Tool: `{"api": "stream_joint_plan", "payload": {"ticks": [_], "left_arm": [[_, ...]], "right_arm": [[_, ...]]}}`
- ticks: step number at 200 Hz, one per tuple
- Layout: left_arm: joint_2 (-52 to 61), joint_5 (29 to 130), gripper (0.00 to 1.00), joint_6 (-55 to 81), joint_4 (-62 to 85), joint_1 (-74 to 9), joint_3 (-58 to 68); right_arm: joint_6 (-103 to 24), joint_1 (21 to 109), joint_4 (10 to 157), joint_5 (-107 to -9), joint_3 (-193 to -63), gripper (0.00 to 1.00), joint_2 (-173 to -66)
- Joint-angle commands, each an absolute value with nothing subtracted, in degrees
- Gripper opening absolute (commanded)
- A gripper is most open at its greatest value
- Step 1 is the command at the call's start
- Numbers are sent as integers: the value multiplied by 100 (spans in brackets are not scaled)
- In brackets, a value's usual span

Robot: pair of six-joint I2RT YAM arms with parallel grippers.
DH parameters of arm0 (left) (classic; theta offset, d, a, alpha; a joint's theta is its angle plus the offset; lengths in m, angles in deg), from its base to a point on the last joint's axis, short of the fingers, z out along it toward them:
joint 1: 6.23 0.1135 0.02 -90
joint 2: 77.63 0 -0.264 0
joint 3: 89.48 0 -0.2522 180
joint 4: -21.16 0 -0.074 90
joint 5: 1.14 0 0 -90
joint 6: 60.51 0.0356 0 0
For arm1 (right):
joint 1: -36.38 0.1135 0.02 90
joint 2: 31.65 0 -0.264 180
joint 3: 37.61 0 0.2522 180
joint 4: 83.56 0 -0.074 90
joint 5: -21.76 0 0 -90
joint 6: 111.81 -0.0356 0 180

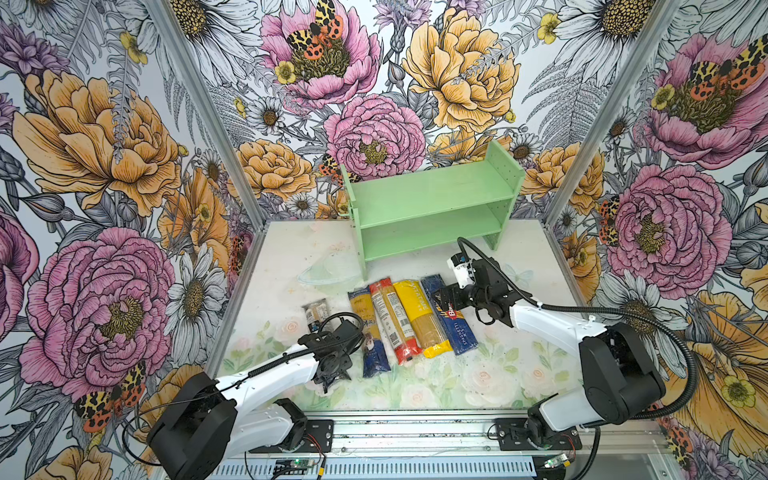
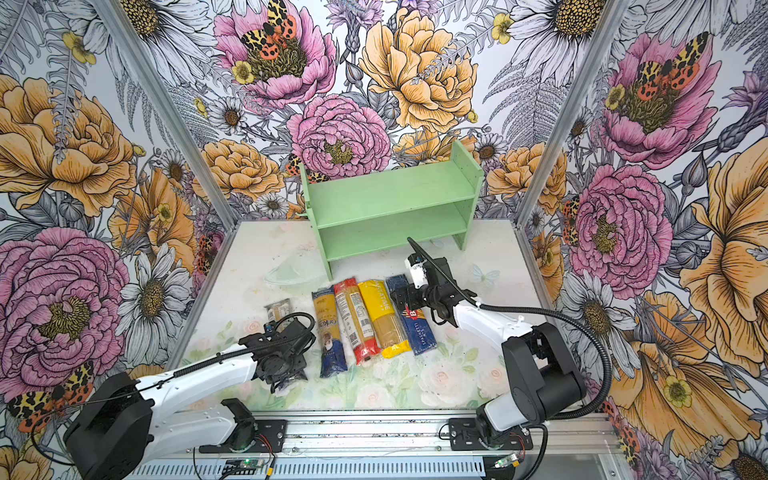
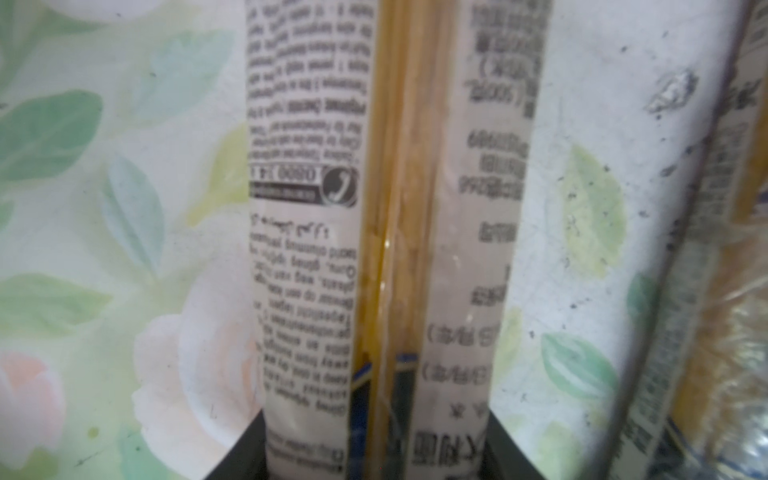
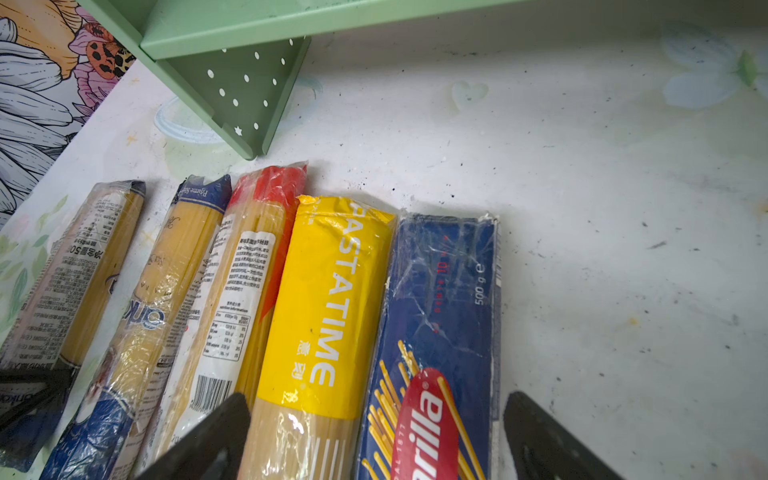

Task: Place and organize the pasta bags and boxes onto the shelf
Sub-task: 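Lower the left gripper and close it around the clear white-labelled bag, then lift the clear bag upright with the left gripper toward the green shelf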

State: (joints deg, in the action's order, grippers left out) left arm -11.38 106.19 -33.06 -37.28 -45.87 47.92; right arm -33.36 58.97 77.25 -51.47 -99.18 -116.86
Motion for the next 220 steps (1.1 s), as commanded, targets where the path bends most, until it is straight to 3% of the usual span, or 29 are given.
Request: {"api": "stream_joint_plan", "payload": {"ticks": [1,34,47,61,220], "left_arm": [[-1039,10529,46,-3353,-3795,-4620,4850],[-1069,10600,32,-3331,-3797,-4614,4831],[-1088,10592,20,-3284,-3795,-4593,4812],[-1116,10583,0,-3257,-3791,-4554,4777],[-2888,10338,0,-3137,-3821,-4034,4570]], "right_arm": [[-3332,5942,7767,-5162,-10029,97,-11673],[-3332,5947,7758,-5187,-10006,97,-11633],[-3312,5943,7742,-5219,-10037,97,-11654],[-3308,5946,7718,-5188,-10093,97,-11680],[-3192,5917,7344,-5422,-10196,96,-11457]]}}
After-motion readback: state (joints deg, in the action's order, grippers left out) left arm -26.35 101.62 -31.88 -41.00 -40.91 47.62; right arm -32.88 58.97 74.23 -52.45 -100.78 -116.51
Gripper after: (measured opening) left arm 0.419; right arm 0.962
